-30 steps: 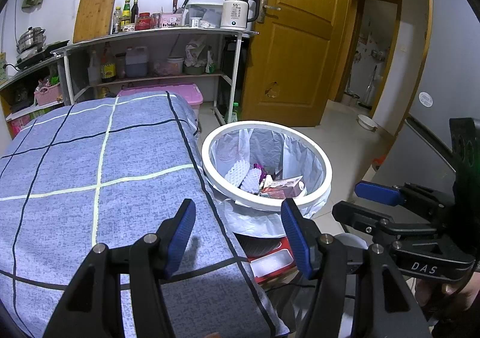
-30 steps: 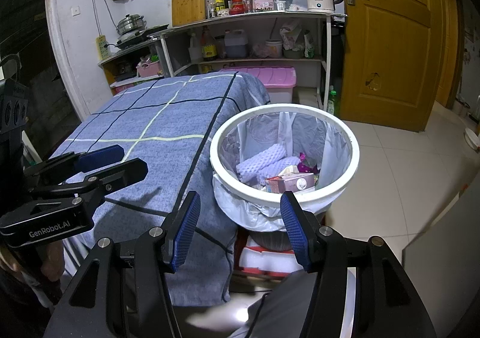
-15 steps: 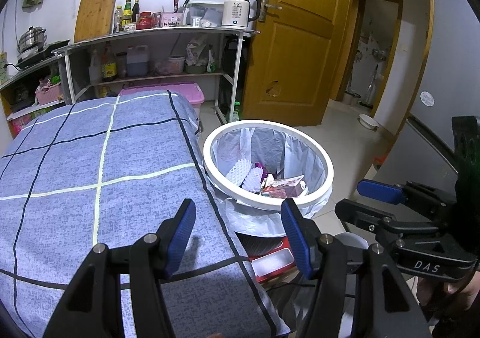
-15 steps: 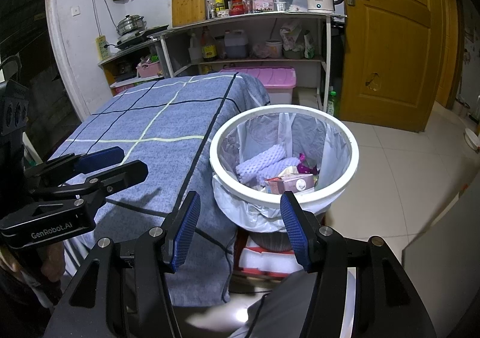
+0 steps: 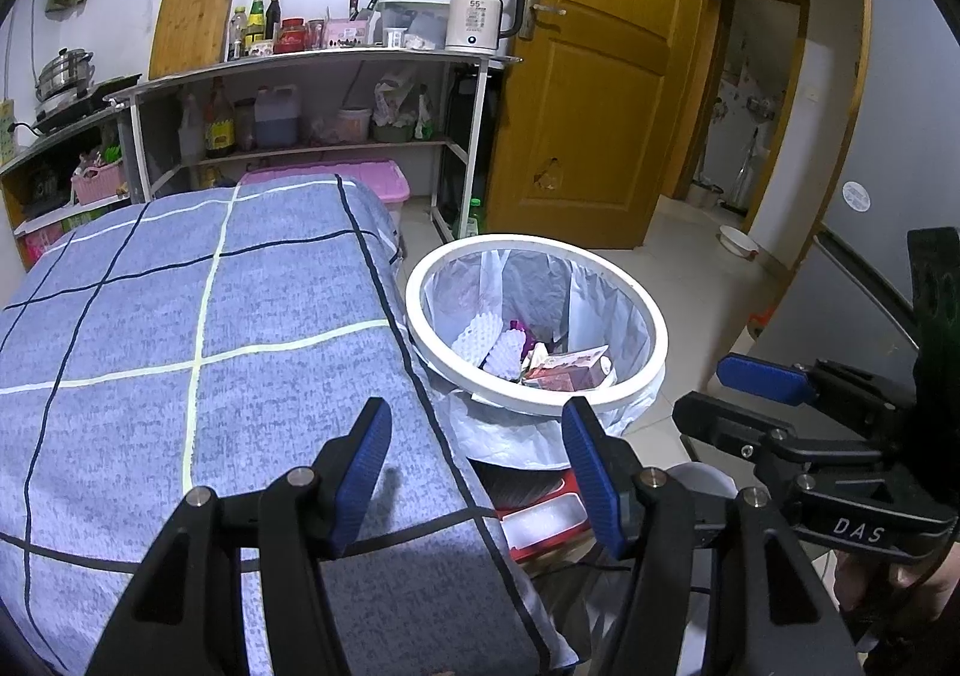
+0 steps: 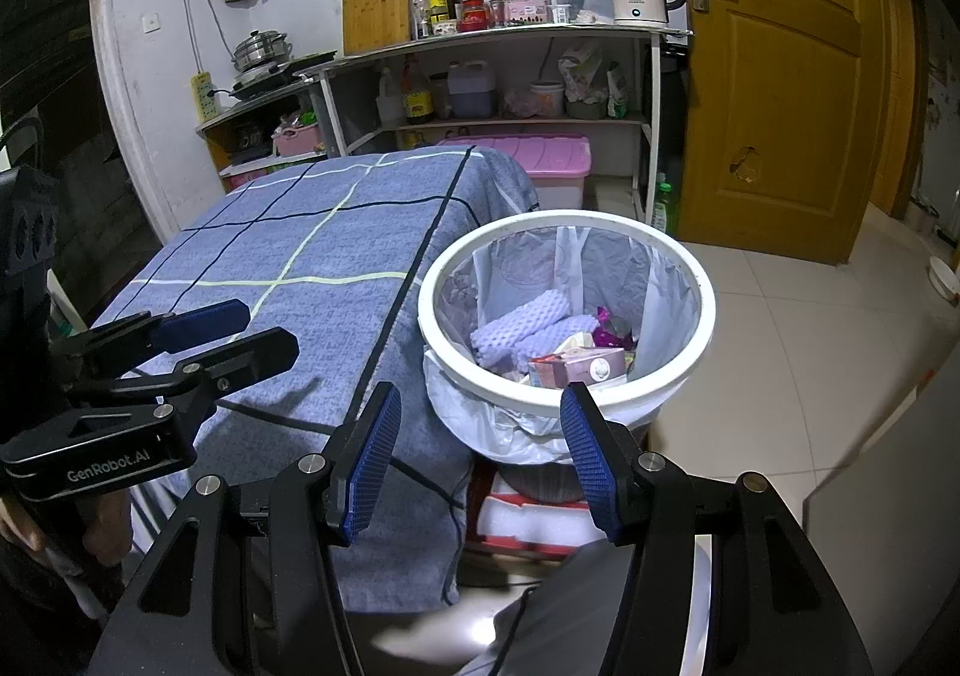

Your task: Collect trash

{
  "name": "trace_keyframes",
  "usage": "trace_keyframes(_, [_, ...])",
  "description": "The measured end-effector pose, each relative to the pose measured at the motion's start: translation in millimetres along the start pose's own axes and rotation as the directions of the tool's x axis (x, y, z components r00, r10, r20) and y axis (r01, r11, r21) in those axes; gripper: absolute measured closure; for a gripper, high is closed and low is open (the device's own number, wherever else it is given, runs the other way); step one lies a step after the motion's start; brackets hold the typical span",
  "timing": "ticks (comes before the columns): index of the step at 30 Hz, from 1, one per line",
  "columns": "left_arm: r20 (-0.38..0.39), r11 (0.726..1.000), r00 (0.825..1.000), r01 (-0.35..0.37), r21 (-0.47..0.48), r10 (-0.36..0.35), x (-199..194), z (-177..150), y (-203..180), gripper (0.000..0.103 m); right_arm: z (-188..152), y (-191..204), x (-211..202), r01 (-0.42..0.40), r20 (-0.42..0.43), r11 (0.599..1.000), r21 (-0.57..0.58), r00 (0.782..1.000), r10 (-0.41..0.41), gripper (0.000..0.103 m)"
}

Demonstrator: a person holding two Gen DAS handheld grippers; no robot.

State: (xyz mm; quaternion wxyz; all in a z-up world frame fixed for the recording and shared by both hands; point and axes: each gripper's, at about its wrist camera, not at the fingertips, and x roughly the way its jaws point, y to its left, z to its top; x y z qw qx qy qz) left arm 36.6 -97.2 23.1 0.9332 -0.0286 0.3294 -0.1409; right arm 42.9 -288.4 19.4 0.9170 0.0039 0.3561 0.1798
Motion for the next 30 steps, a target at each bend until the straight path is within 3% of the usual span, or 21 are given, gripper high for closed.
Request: trace_keyframes(30, [-0.027, 1.0, 1.0, 0.001, -0.011, -0.001, 6.2, -1.5, -6.9, 0.042, -0.3, -1.3, 0.1, 0.002, -0.001, 1.0, 0.004, 1.0, -0.002, 0.047])
